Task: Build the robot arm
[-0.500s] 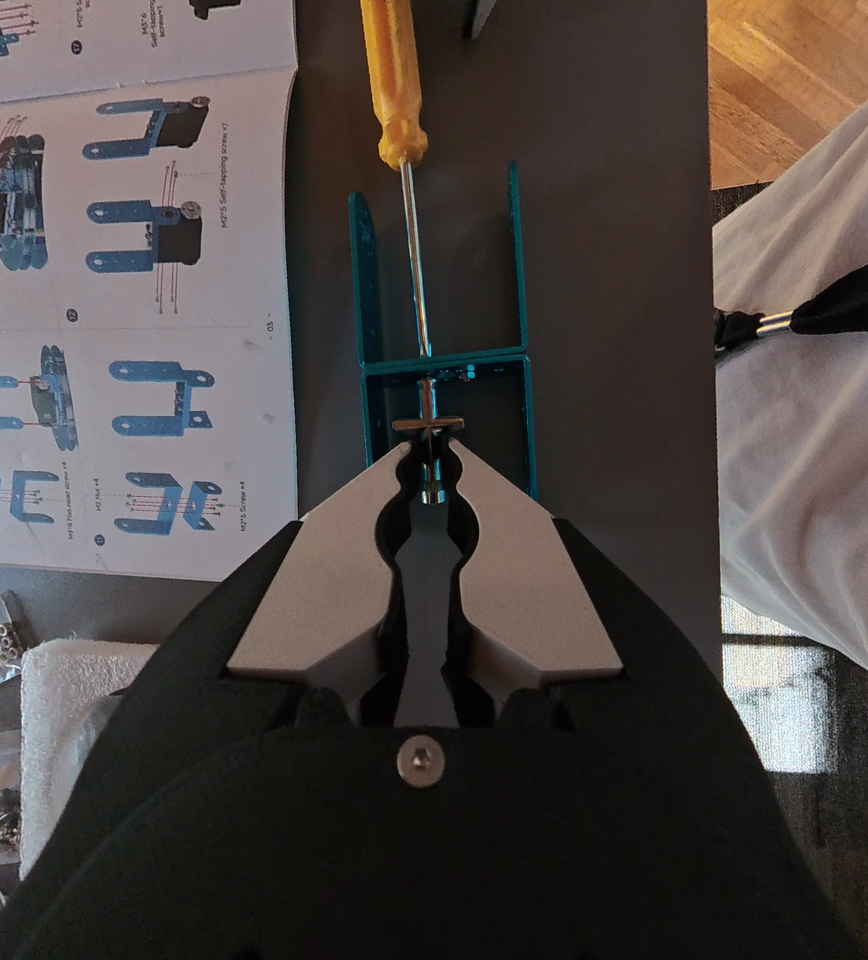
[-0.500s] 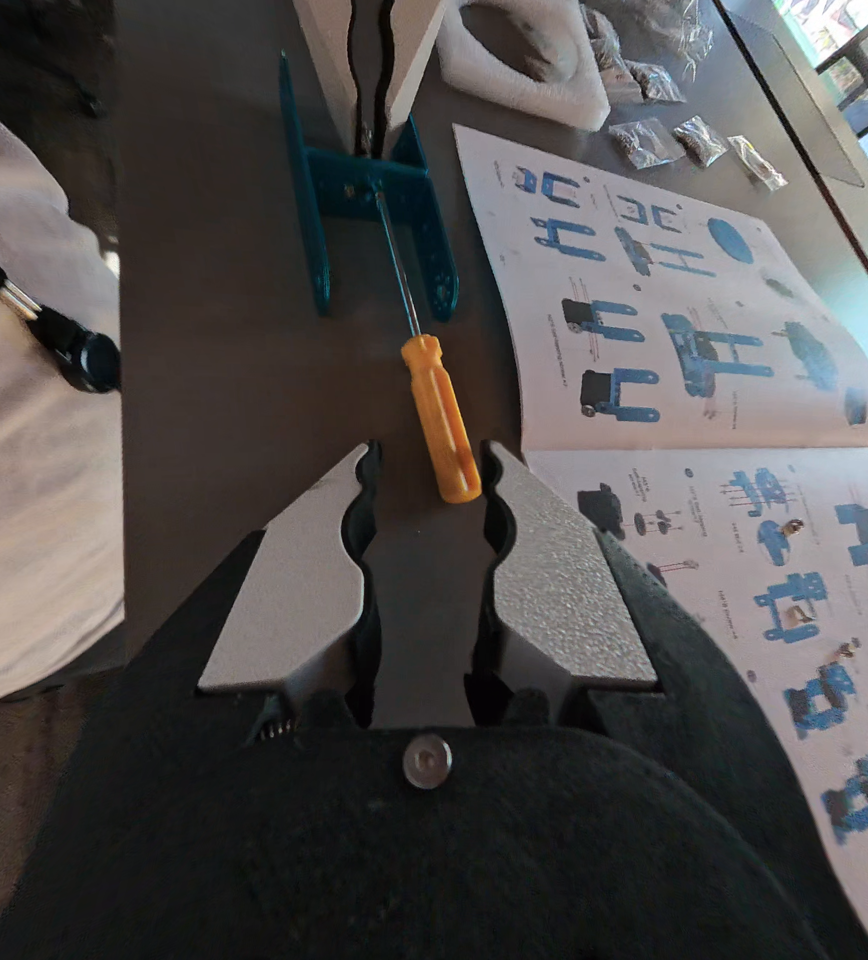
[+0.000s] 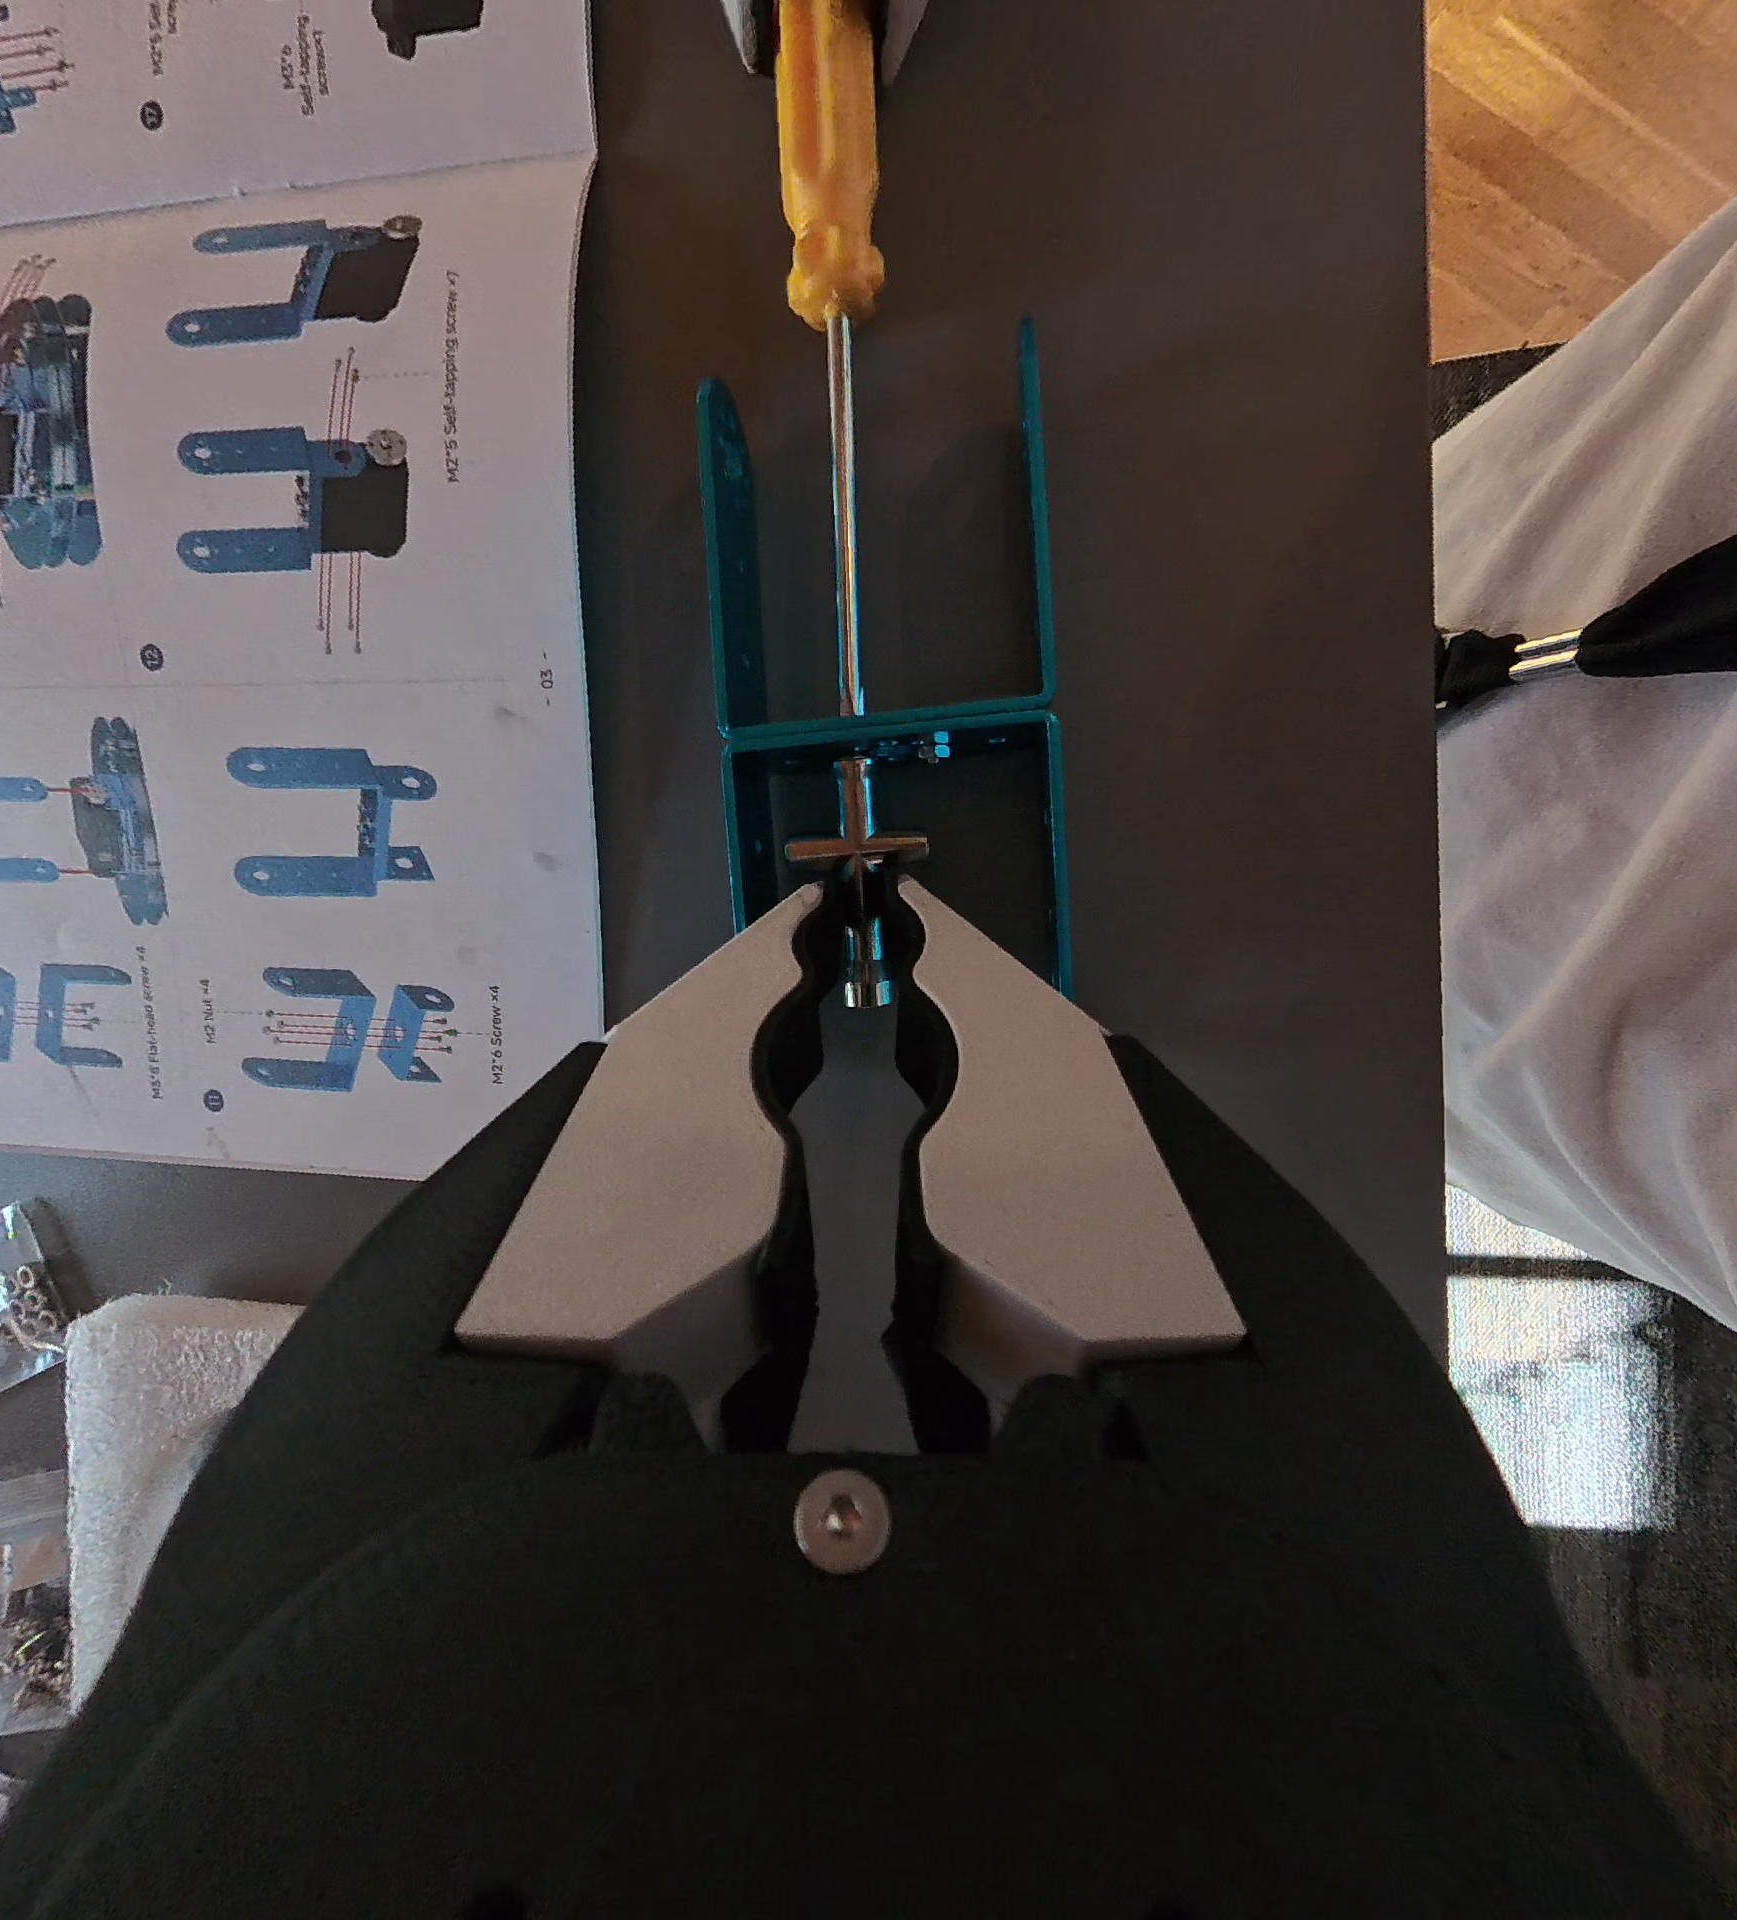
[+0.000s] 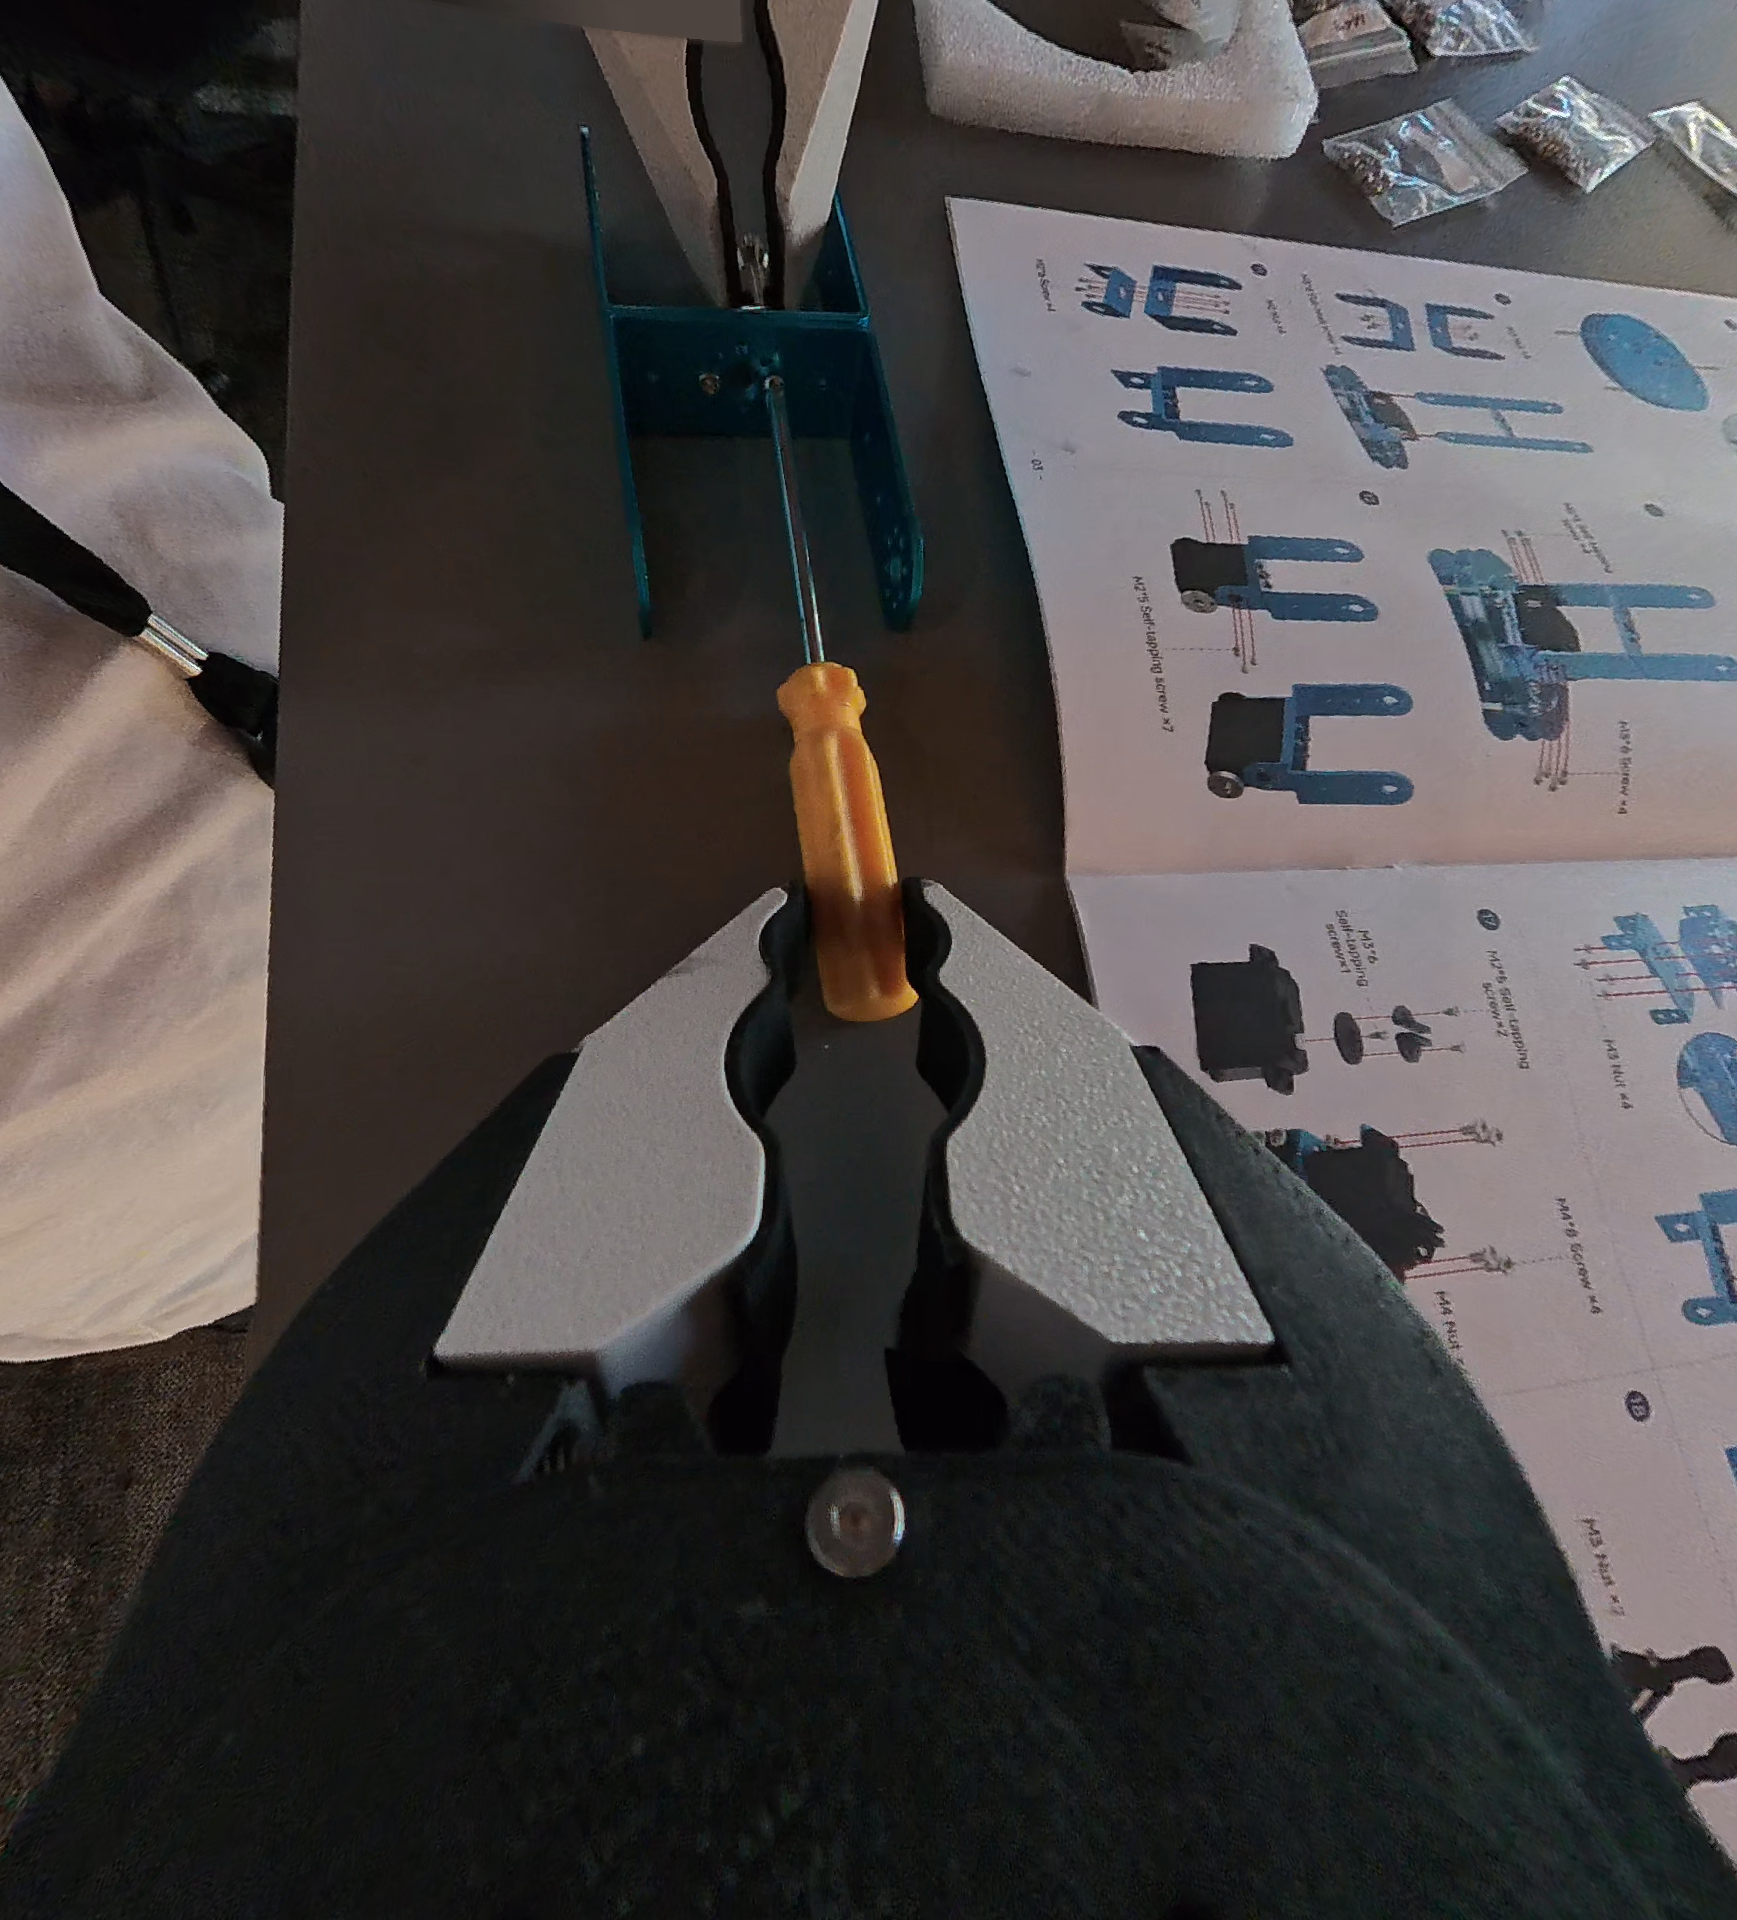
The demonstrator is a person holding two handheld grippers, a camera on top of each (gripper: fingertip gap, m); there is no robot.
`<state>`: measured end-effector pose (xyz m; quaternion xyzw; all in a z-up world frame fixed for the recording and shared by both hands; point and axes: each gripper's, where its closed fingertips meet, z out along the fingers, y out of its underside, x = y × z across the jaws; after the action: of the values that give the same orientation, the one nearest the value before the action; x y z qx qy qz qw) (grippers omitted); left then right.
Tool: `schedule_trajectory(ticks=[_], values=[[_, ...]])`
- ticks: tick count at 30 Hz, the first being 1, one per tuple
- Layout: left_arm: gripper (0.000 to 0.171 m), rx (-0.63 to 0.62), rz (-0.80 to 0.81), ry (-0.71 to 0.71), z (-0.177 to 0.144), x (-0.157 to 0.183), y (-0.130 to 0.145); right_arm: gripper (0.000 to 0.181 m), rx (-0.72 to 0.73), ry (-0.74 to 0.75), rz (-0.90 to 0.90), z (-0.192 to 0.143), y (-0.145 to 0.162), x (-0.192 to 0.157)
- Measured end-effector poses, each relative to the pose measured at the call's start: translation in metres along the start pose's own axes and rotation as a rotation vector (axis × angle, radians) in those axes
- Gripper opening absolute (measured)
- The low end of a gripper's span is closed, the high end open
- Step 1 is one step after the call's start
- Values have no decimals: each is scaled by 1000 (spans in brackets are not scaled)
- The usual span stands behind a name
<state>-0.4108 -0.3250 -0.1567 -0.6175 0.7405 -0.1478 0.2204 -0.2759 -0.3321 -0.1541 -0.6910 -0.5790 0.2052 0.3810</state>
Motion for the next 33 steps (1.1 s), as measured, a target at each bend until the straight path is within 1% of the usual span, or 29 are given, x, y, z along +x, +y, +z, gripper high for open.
schedule_trajectory(ticks=[2,6,10,12,16,21,24,26,27,28,33], values=[[5,-14,5,-6,-1,-1,0,17,0,-4,15,0,-1,-2],[5,-45,13,-11,-4,-2,2,16,12,-96,117,0,-4,-10],[5,-68,26,-20,-4,-4,3,16,67,-172,221,-4,-12,-10],[5,-74,29,-22,-4,-5,3,16,80,-246,323,-5,-13,-12],[5,-85,40,-33,-4,-6,3,16,78,-420,584,-6,-15,-13],[5,-95,58,-49,-3,-8,4,15,61,-587,861,-6,-17,-11],[5,-91,52,-46,-3,-9,5,16,69,-657,1030,-7,-20,-5],[5,-92,54,-45,-3,-9,5,16,112,-677,1116,-7,-23,4],[5,-92,53,-43,-3,-9,4,16,112,-685,1127,-7,-23,6],[5,-94,54,-43,-3,-8,5,16,108,-671,1097,-6,-22,7],[5,-95,56,-45,-3,-8,4,18,78,-465,796,0,-15,10]])
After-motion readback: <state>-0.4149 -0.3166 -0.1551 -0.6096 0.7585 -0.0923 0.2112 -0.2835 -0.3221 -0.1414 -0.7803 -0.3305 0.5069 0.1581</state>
